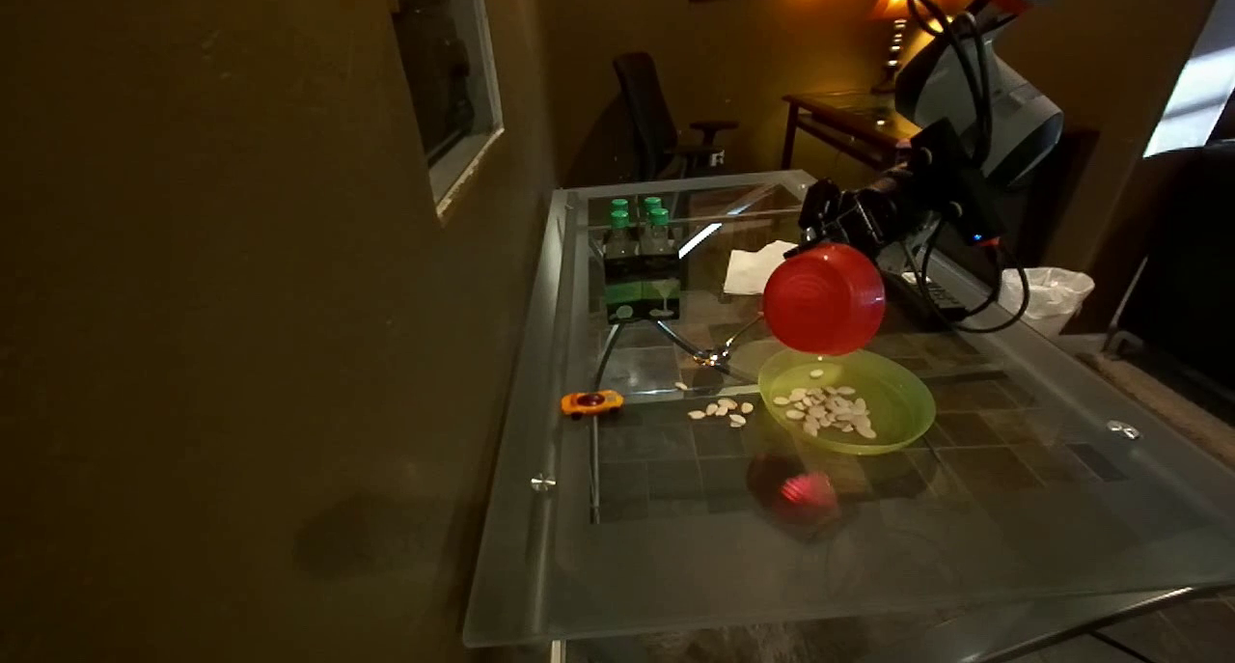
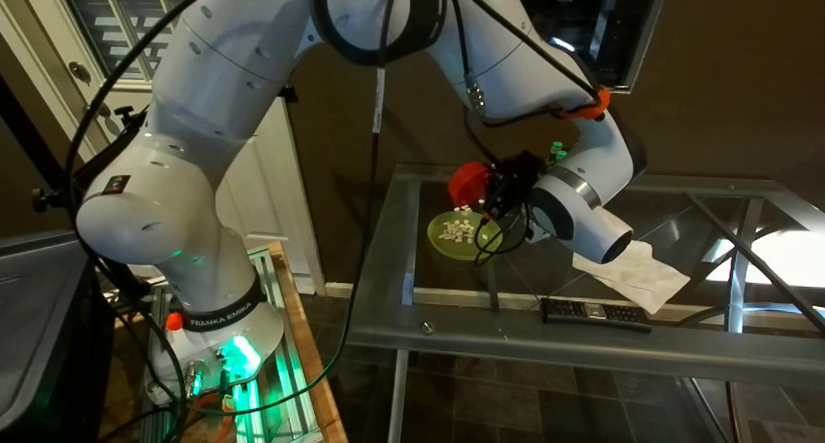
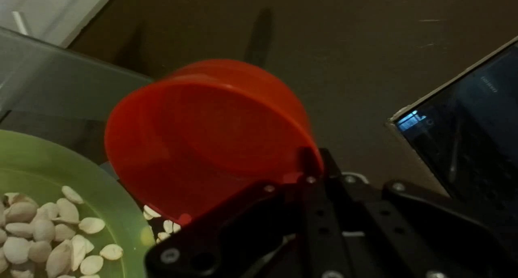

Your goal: Pick up the red bowl from the counter and pour it's contents on the yellow bowl

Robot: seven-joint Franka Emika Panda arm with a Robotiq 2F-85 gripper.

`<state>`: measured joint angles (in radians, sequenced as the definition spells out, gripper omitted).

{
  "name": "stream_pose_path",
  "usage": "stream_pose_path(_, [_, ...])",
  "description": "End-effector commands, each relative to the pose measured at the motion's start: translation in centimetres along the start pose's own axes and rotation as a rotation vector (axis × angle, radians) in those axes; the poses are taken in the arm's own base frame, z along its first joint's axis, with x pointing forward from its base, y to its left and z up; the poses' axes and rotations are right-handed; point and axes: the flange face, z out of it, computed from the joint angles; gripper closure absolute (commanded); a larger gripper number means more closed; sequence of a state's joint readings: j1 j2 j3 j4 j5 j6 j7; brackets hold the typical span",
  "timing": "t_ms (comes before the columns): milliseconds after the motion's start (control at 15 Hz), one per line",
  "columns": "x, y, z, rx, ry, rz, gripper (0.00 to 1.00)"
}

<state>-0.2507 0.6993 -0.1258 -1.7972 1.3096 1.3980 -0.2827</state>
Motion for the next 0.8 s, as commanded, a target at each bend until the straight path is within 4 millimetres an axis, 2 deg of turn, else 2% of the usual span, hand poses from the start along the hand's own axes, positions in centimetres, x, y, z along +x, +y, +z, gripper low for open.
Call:
stream_pose_path(0, [-2.5, -3.7, 1.8, -0.166, 0.074, -0.051, 0.99])
stream_pose_path(333, [-7.2, -8.5, 4.9, -0.382, 0.173, -0.169, 0.99])
stream_pose_path(467, [-8.5, -9.8, 5.9, -0.472, 0.226, -0.226, 0.99])
stream_pose_path(733, [-8.9, -9.9, 7.9, -0.655, 0.324, -0.34, 0.99])
